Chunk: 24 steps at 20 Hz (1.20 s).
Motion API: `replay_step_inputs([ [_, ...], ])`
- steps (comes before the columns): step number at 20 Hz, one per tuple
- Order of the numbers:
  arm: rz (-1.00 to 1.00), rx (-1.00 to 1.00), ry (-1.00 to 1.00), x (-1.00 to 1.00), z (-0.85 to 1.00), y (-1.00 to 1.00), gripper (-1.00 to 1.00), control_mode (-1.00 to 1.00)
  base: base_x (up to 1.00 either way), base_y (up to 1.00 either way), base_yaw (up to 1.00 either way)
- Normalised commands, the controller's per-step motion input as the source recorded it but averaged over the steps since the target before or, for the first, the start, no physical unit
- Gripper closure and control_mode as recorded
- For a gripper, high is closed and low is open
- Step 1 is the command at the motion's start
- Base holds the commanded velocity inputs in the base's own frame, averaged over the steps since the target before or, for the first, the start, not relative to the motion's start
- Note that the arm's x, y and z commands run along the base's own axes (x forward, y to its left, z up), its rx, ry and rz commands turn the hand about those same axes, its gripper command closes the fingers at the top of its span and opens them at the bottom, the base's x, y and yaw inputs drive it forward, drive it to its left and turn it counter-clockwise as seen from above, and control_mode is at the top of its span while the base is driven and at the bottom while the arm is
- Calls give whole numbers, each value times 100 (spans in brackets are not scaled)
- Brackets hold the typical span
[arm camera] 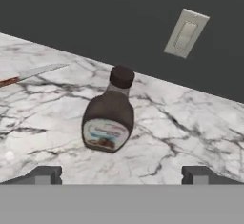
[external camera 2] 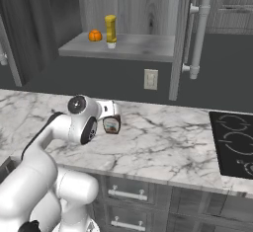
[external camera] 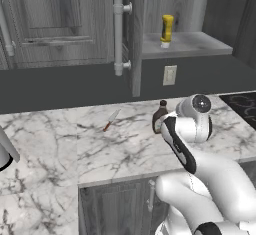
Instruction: Pick the syrup bottle and mustard from the counter and place them in the cabinet.
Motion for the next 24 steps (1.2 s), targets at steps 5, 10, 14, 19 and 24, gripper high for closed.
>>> replay_step_inputs([
  [5, -7, 0, 6, 3, -1, -7, -100, -100, 0, 0, 0],
  [10, 0, 5, -1, 0, 0, -5, -100, -100, 0, 0, 0],
  [14, 0, 9, 0, 7, 0, 0, -100, -100, 0, 0, 0],
  [19, -3, 10, 0, 16, 0, 2, -100, -100, 0, 0, 0],
  [24, -4, 7, 0, 23, 0, 6, -100, -100, 0, 0, 0],
])
